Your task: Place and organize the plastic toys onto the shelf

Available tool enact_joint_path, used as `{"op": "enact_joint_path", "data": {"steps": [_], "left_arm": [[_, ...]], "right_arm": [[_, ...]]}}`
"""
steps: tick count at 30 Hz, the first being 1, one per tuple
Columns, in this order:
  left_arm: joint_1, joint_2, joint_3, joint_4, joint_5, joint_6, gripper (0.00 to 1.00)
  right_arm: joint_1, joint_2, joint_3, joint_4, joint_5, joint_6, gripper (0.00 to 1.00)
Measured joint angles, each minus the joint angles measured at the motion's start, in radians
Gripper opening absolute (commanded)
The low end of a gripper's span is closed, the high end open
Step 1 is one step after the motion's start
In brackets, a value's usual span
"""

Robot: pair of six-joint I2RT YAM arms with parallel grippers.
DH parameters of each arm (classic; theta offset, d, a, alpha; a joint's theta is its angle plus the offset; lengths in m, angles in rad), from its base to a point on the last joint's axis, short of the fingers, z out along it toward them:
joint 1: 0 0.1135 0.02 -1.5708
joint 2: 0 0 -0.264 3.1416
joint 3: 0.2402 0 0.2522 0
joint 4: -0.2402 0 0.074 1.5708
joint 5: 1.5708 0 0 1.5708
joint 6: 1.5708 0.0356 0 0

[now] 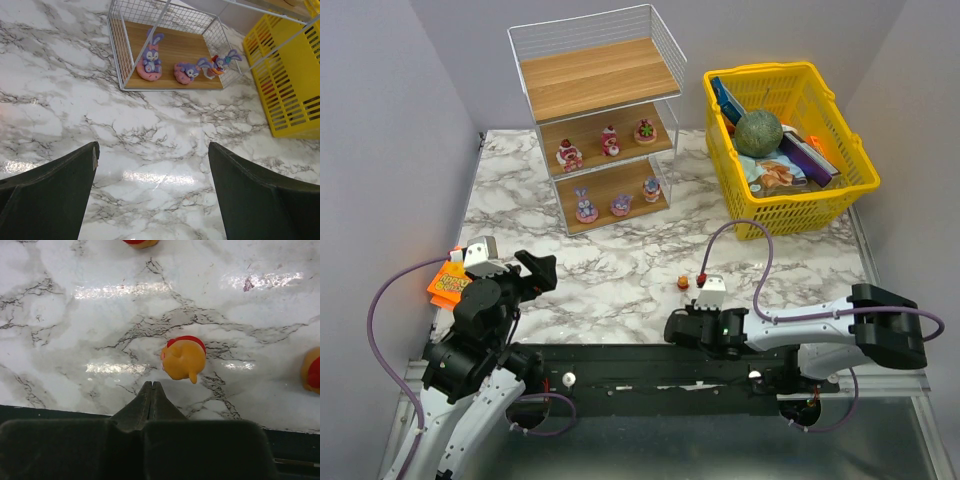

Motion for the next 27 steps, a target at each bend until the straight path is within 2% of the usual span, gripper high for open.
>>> {"op": "enact_joint_path", "data": {"steps": [4,13,21,27], "left_arm": [[0.000,0.000,0.000,0.000,0.000,0.000,0.99],[0.000,0.000,0.000,0.000,0.000,0.000,0.99],[0.000,0.000,0.000,0.000,0.000,0.000,0.99],[0.000,0.000,0.000,0.000,0.000,0.000,0.99]], "right_arm": [[0.000,0.050,0.000,0.013,0.002,0.008,0.01],[-0.026,0.055,-0.019,0.072,0.017,0.046,0.01],[-0.060,-0.019,-0.101,0.148,0.018,0.084,0.01],[-0.072,-0.089,-0.143,0.111,0.021,0.107,0.01]]}}
